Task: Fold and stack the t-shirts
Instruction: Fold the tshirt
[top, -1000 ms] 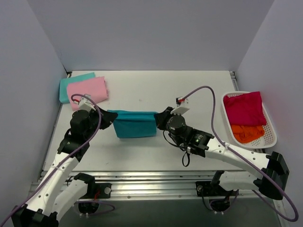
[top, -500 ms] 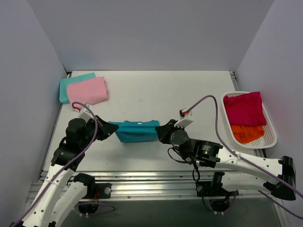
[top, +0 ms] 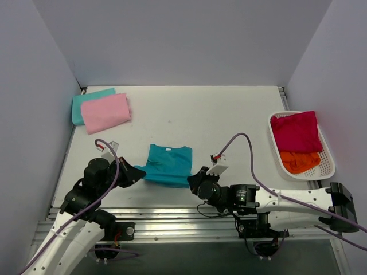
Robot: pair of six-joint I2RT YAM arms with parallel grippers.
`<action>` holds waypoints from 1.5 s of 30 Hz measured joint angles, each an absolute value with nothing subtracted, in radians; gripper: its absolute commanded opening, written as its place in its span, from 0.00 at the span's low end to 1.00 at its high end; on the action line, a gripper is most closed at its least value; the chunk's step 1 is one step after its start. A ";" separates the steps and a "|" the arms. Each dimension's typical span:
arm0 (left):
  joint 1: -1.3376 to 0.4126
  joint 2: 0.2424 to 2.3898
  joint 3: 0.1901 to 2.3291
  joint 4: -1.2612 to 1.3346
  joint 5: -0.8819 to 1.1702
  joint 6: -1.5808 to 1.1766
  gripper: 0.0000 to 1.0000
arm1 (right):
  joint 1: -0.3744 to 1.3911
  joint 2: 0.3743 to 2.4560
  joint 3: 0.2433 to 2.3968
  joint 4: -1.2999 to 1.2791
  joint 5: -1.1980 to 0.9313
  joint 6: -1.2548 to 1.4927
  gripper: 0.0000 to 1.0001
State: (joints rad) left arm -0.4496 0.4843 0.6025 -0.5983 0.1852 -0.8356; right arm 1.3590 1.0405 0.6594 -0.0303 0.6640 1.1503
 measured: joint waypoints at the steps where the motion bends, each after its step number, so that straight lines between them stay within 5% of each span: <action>1: -0.456 0.485 0.601 -0.603 0.179 -0.838 0.03 | 1.367 1.047 0.659 -0.036 0.672 1.161 0.00; 25: -0.463 0.624 0.656 -0.595 0.152 -0.858 0.06 | 1.397 1.090 0.796 -0.208 0.764 1.212 0.00; 45: -0.463 0.486 0.692 -0.715 0.132 -0.875 0.07 | 1.552 1.113 0.803 -0.244 0.789 1.330 0.00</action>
State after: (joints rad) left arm -0.4633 0.4858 0.6922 -0.7155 0.1318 -0.8753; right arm 1.5524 1.1126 0.8032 -0.2436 0.7895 1.3304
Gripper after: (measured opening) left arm 0.073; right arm 0.011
